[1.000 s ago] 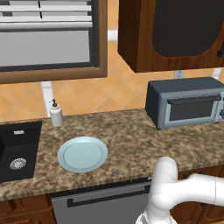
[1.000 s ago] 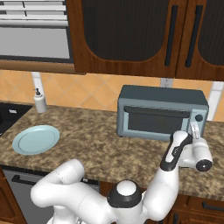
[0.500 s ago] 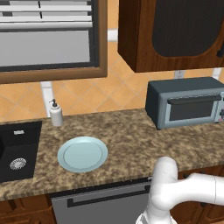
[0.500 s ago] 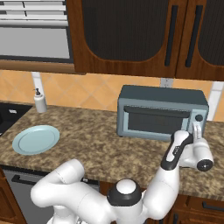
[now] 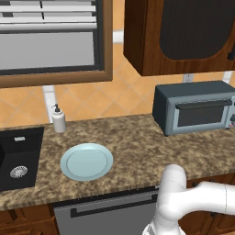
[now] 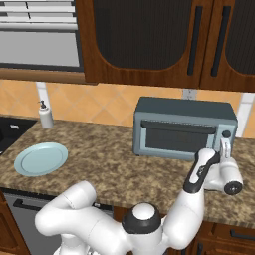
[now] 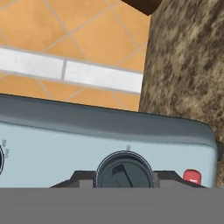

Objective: Pick up the kebab skewer and baguette bread, and place them inside the toaster oven. Close the toaster oven door and start by setting the timer.

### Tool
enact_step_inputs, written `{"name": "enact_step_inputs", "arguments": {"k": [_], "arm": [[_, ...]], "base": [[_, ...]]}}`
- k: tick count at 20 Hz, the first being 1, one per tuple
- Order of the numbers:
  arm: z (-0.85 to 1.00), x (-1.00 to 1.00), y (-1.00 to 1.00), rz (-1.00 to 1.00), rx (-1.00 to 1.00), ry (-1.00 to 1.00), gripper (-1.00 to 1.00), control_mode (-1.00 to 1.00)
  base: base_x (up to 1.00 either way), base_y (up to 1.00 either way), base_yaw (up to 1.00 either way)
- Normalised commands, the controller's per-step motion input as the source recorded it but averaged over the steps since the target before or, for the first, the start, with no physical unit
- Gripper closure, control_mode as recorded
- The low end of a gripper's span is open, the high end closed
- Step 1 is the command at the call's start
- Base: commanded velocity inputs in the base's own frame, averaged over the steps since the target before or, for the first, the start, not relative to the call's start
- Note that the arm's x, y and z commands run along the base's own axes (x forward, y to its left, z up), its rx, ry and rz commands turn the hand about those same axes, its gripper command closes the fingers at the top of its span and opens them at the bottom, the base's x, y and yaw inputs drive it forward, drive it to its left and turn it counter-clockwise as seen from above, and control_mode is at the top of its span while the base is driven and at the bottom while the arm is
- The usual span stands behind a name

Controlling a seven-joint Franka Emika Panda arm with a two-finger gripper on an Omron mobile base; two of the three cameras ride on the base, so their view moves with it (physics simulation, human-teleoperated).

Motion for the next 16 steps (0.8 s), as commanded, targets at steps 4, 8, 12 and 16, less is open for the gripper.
{"name": "enact_step_inputs", "arguments": {"k": [4, 8, 12, 16], "arm": [[0.04, 0.43, 0.11, -0.04, 0.01, 0.00, 1.00, -1.00], [0.00, 0.32, 0.04, -0.03, 0.02, 0.00, 1.00, -1.00], [0.00, 0.37, 0.00, -0.04, 0.02, 0.00, 1.00, -1.00], [0.00, 0.46, 0.00, -0.07, 0.00, 0.00, 1.00, -1.00]], "base": [[0.00, 0.00, 0.00], [0.00, 0.00, 0.00], [0.00, 0.00, 0.00], [0.00, 0.00, 0.00]]}}
